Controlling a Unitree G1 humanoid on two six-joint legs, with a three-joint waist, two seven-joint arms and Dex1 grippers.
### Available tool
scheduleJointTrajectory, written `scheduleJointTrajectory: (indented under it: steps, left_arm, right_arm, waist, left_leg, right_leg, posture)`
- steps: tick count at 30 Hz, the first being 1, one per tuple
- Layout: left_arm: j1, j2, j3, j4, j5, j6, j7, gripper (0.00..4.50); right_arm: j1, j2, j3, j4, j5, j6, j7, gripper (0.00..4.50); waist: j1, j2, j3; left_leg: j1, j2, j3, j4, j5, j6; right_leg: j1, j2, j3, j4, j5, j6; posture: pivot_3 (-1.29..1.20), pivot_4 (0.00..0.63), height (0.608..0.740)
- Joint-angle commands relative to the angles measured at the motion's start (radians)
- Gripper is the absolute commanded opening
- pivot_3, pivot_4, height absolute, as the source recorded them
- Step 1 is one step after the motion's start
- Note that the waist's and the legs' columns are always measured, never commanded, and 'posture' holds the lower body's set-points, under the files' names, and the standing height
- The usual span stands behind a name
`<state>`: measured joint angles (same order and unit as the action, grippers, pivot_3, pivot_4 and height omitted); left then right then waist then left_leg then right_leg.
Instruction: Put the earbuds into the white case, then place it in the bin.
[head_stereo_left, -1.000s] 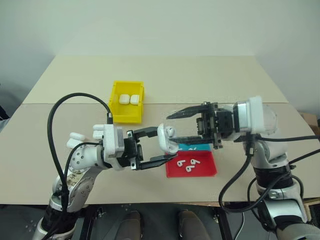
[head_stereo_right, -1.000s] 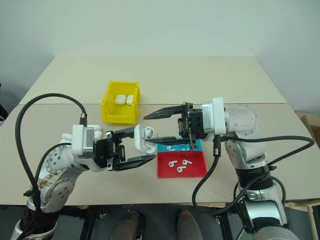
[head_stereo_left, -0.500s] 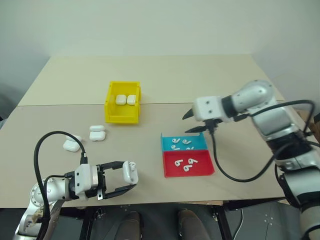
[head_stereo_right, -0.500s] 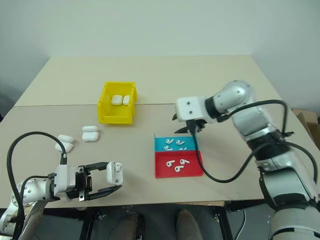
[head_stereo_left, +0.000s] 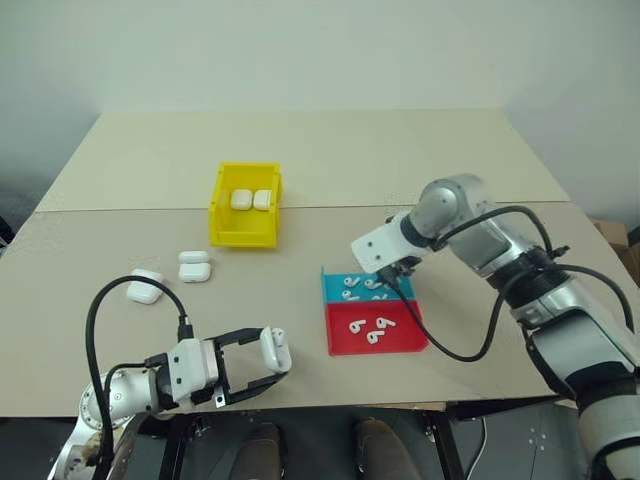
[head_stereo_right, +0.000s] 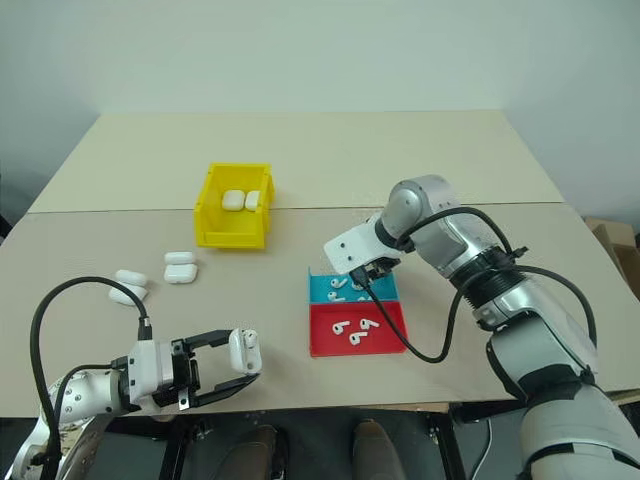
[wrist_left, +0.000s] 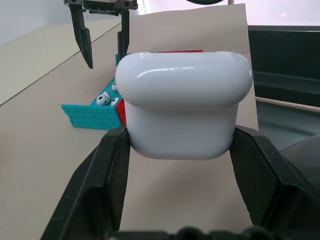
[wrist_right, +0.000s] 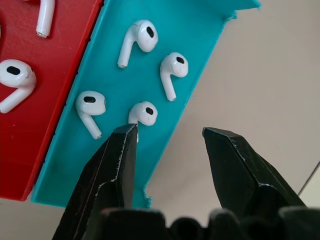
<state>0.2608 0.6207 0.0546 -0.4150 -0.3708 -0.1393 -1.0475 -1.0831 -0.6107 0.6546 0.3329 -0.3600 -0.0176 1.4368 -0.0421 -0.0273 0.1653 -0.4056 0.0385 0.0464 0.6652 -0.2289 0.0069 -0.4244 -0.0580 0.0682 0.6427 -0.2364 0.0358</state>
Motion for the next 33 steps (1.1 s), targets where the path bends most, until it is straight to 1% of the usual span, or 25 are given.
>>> scheduleJointTrajectory:
  steps: [1, 8, 13, 24, 33]
  left_arm:
    - [0.01, -0.01, -0.012, -0.031, 0.009, -0.03, 0.021, 2.73]
    - [0.031, -0.012, -0.026, -0.044, 0.023, -0.036, 0.049, 2.73]
    - [0.049, -0.008, -0.032, -0.054, 0.031, -0.042, 0.063, 2.73]
    - [0.051, -0.004, -0.034, -0.045, 0.044, -0.056, 0.069, 2.73]
    - [0.052, -0.003, -0.038, -0.036, 0.059, -0.059, 0.073, 2.73]
  right_arm:
    - [-0.023, 0.021, -0.005, 0.017, -0.02, -0.016, 0.01, 2.54]
    - [-0.026, 0.06, 0.008, 0.082, -0.068, -0.033, 0.003, 2.54]
    - [-0.021, 0.073, 0.002, 0.099, -0.068, -0.044, 0.013, 2.54]
    - [-0.024, 0.09, 0.01, 0.16, -0.116, -0.069, -0.013, 2.54]
    - [-0.015, 0.09, 0.002, 0.167, -0.105, -0.108, -0.002, 2.54]
  waist:
    - [-0.001, 0.0, 0.0]
    - [0.0, 0.0, 0.0]
    - [0.0, 0.0, 0.0]
    - [-0.002, 0.0, 0.0]
    - [-0.002, 0.0, 0.0]
  left_leg:
    - [0.0, 0.0, 0.0, 0.0, 0.0, 0.0]
    - [0.0, 0.0, 0.0, -0.001, 0.0, 0.0]
    - [0.0, 0.0, 0.0, -0.001, 0.0, 0.0]
    - [0.001, 0.0, 0.0, -0.001, 0.0, 0.0]
    - [0.002, 0.0, 0.0, -0.001, 0.0, 0.0]
  right_leg:
    - [0.0, 0.0, 0.0, 0.0, 0.0, 0.0]
    - [0.0, 0.0, 0.0, 0.001, 0.0, 0.0]
    - [0.0, 0.0, 0.0, 0.0, 0.0, 0.0]
    - [0.0, 0.0, 0.0, 0.001, 0.0, 0.0]
    - [0.001, 0.0, 0.0, 0.001, 0.0, -0.001]
  posture:
    - [0.0, 0.15, 0.74]
    - [0.0, 0.15, 0.74]
    - [0.0, 0.15, 0.74]
    - [0.0, 0.15, 0.74]
    - [0.0, 0.15, 0.74]
